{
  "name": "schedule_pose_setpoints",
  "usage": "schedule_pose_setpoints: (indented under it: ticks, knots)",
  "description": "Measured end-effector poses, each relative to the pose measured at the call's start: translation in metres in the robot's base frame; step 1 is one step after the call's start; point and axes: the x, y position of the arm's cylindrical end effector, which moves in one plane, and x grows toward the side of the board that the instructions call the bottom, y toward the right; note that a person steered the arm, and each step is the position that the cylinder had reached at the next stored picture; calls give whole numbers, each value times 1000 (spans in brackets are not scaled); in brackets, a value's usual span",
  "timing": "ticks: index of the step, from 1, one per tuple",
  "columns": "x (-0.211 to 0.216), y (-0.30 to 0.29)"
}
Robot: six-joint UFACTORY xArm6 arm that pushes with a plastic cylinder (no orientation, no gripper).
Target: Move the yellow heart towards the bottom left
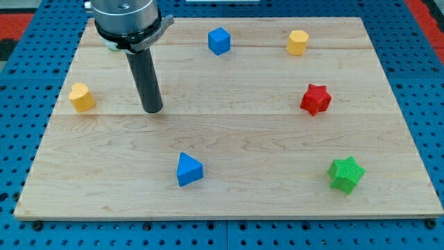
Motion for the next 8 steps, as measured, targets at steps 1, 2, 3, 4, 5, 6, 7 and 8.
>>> schedule_pose_setpoints:
  ticks: [1, 2, 3, 4, 5, 6, 7, 8]
  knots:
    - [0, 0]
    - [-14, -2]
    - [-36, -18]
    - [-47, -27]
    - [-47, -28]
    - [-48, -28]
    - [-52, -28]
    - [-58, -29]
